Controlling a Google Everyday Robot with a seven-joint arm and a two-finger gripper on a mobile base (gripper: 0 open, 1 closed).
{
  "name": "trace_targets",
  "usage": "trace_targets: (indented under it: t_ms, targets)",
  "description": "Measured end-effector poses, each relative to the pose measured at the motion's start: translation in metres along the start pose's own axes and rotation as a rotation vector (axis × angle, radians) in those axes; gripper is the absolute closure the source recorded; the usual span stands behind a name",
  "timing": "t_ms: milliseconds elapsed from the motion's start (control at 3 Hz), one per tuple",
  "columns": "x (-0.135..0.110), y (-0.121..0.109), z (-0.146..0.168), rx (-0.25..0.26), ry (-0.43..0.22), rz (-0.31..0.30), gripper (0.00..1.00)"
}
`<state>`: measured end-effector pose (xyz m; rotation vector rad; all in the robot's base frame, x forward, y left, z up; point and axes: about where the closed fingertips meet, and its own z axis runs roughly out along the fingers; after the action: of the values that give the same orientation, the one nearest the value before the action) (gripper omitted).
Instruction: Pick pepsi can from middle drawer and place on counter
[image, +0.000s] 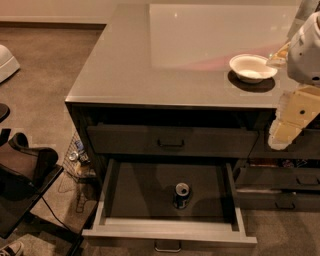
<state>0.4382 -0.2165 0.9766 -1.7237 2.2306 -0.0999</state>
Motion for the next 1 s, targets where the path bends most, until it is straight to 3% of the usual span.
trace_targets:
  t_ms: [333,1000]
  targets:
    - [0.000,0.000,0.000,0.000,0.000,0.000,0.00]
    - [0.034,0.003,0.045,0.007,-0.156,0.061,0.00]
